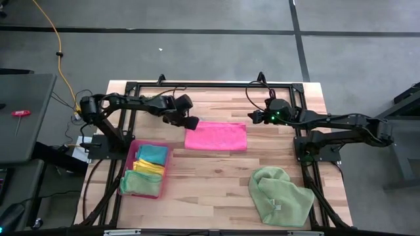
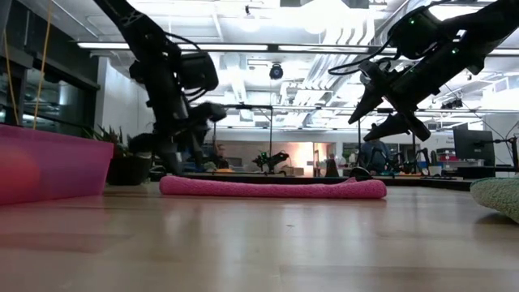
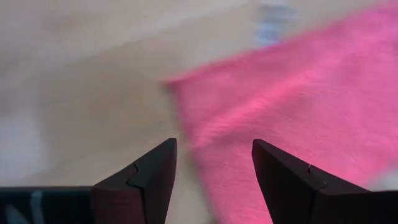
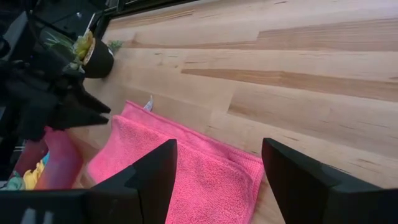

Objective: Fold microfiber towels
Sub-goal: Fold the pink microfiber towel

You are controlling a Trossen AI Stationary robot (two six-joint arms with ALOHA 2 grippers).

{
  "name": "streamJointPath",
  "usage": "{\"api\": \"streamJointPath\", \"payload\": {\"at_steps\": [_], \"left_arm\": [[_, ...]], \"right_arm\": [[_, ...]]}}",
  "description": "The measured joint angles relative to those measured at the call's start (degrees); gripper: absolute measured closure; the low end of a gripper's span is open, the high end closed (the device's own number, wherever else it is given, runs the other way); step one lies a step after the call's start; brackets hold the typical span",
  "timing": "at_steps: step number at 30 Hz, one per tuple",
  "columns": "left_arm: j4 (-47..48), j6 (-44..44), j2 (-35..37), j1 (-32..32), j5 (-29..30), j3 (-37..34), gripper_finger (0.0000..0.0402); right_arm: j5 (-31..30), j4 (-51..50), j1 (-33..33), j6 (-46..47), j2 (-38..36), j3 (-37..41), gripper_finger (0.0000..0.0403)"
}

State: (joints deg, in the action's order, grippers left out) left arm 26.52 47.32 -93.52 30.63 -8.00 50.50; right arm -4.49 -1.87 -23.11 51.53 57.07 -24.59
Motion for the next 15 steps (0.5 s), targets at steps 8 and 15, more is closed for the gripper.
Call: {"api": "streamJointPath", "payload": {"at_steps": [8, 15], "left_arm": [[-1.1, 3.3, -0.9, -1.6, 2.0, -0.1, 0.0202], [-0.8, 3.8, -2.2, -1.5, 1.3, -0.1, 0.0202]], "right_arm": [[-1.0, 0.0, -0.1, -0.3, 0.0, 0.0, 0.0176], [-1.0, 0.0, -0.1, -0.1, 0.0, 0.0, 0.0176]]}}
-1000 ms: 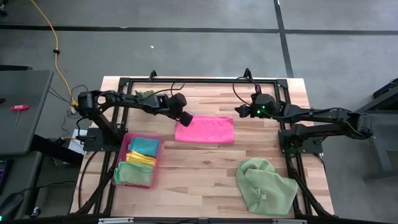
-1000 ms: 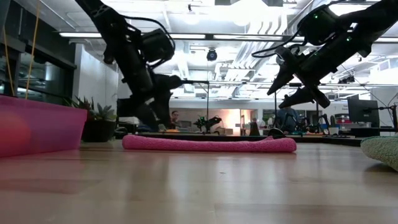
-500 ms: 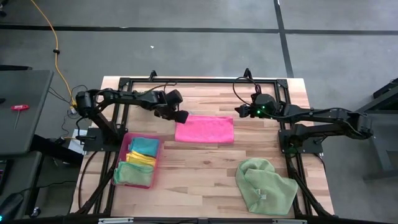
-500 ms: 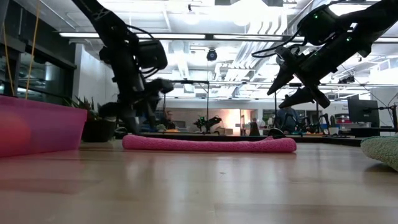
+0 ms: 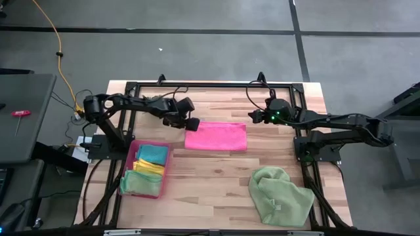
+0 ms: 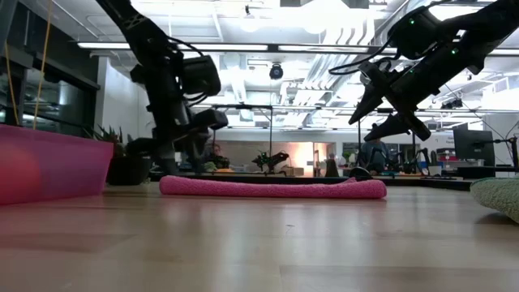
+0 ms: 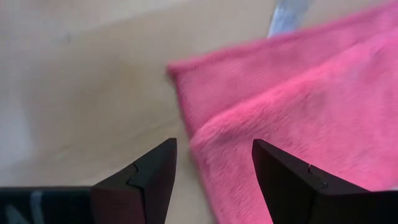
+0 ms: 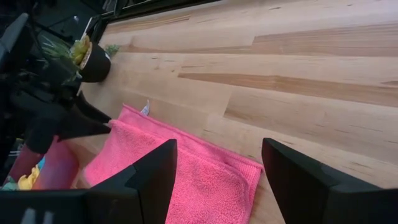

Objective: Fold microfiber towels
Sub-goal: Fold the pink microfiber towel

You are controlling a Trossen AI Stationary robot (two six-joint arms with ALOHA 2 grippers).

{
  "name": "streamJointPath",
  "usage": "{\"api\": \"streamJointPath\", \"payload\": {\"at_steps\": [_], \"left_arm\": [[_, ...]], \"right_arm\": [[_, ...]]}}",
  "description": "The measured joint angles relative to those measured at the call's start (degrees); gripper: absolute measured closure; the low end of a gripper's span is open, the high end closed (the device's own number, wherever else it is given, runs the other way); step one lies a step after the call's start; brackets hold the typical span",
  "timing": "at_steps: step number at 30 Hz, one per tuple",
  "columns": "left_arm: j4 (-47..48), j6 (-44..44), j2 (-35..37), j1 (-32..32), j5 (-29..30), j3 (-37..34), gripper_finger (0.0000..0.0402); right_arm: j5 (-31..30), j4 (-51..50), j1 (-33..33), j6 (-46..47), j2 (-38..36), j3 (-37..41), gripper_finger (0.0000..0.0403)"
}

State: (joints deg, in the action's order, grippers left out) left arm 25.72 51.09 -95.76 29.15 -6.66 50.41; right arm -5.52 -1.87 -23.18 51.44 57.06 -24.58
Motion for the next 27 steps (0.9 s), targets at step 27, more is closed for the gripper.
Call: {"api": "streamJointPath", "payload": {"at_steps": [27], "left_arm": [[-5.8, 0.8, -0.6, -0.7, -3.7, 0.0, 0.0202]], "right_arm": [[-0.2, 0.0, -0.1, 1.1, 0.0, 0.0, 0.0176]]}}
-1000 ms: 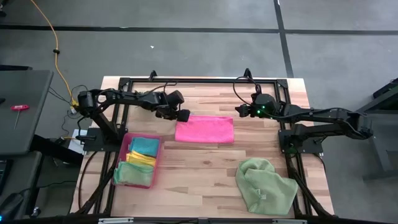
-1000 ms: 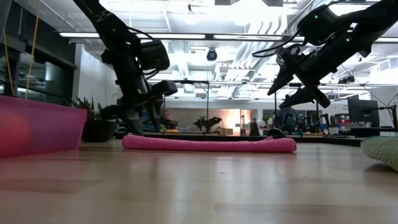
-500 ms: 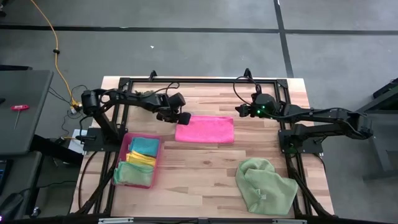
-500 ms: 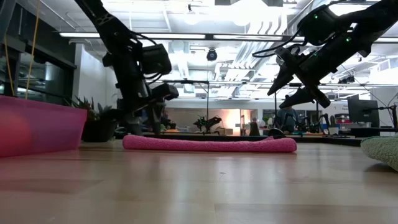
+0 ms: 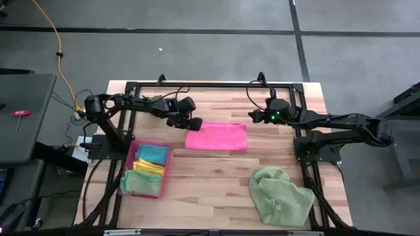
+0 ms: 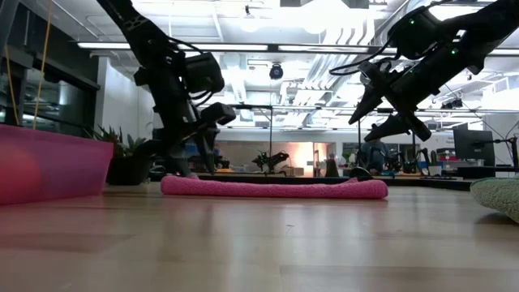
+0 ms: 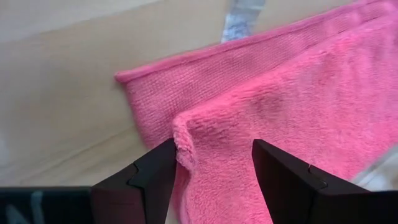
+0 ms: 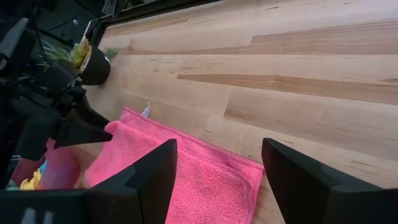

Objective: Fold microfiber towels
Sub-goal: Fold the pink microfiber towel

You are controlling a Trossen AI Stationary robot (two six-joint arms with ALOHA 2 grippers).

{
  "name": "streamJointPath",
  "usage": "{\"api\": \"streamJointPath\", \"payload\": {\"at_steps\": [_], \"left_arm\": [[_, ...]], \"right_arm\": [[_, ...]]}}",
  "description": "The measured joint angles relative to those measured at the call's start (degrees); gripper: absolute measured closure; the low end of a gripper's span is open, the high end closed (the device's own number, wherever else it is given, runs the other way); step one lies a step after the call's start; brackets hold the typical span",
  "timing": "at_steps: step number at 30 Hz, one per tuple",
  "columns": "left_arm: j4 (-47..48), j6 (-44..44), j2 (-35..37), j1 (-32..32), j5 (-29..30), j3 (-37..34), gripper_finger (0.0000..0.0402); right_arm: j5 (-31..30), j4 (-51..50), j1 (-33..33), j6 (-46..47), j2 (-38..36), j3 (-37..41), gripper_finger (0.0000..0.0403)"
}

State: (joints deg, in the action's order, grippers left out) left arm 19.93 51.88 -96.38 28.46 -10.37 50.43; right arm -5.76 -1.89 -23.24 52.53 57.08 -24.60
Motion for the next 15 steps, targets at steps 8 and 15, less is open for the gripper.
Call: {"api": "streamJointPath", "payload": {"at_steps": [8, 15], "left_arm": [[-8.6, -6.4, 0.0, -2.7, -1.8, 0.0, 0.0202], [-9.7, -10.2, -1.5, -5.6, -1.0, 0.0, 0.0202]], "right_arm": [[-0.1, 0.0, 0.0, 0.1, 0.0, 0.0, 0.0176], [-0.1, 0.0, 0.0, 0.1, 0.0, 0.0, 0.0176]]}}
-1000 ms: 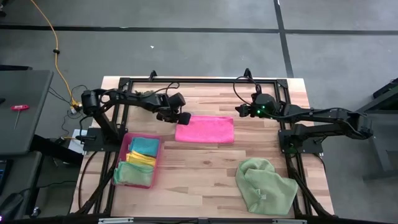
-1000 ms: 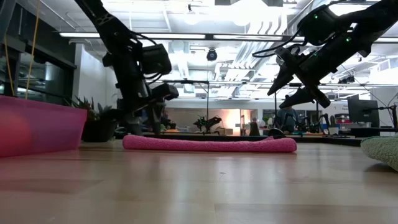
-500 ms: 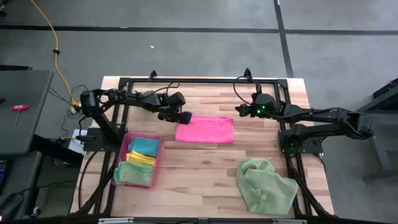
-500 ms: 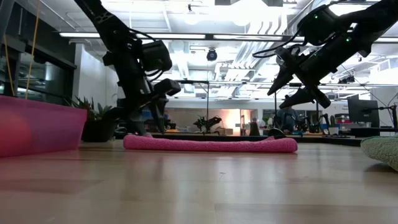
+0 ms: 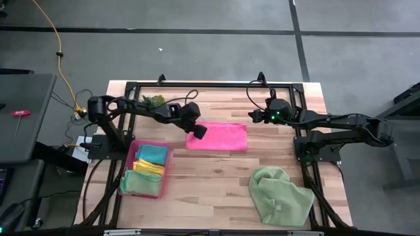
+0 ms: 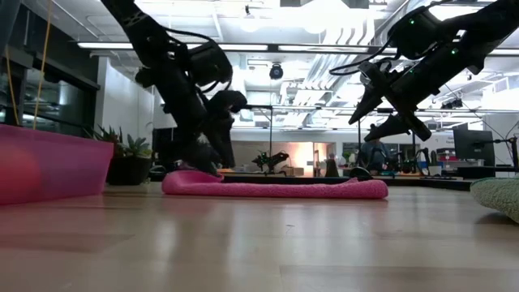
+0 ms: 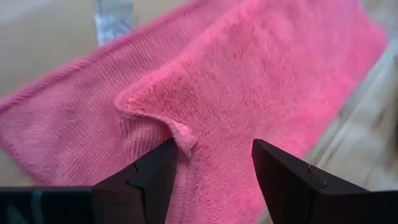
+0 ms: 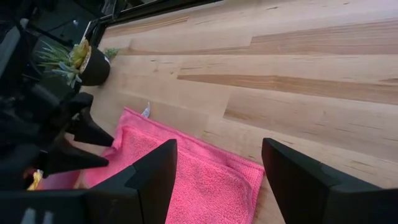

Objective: Fold microfiber towels
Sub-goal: Fold the pink microfiber towel

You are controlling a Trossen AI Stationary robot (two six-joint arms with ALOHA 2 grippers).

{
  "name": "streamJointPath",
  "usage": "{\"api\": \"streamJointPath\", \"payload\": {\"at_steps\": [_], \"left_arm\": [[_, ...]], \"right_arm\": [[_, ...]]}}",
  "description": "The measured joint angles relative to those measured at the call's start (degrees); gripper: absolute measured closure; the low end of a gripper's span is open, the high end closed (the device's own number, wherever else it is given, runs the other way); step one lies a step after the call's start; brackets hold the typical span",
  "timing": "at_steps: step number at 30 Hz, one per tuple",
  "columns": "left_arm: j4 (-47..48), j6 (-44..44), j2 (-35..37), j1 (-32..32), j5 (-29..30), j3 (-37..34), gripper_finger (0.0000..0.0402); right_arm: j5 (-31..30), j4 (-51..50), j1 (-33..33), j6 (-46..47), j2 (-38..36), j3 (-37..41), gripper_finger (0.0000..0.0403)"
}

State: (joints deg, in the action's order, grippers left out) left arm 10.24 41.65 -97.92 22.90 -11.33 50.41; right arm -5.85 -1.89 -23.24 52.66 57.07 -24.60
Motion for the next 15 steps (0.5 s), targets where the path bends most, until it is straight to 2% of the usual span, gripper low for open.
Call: {"api": "streamJointPath", "payload": {"at_steps": [5, 9, 12, 15], "left_arm": [[-0.2, -2.9, -1.3, -2.1, -2.9, 0.0, 0.0202], [0.0, -4.7, -1.2, -3.0, -8.6, 0.0, 0.0202], [-0.5, -5.6, -0.9, -2.5, -15.5, 0.0, 0.0202], [-1.2, -6.7, 2.4, -0.4, -19.9, 0.1, 0.0202]], "right_arm": [[0.0, 0.0, 0.0, 0.5, 0.0, 0.0, 0.0176], [-0.5, 0.0, 0.0, 1.3, 0.0, 0.0, 0.0176], [-0.6, 0.0, 0.0, 1.3, 0.0, 0.0, 0.0176], [-0.6, 0.0, 0.0, 1.3, 0.0, 0.0, 0.0176]]}}
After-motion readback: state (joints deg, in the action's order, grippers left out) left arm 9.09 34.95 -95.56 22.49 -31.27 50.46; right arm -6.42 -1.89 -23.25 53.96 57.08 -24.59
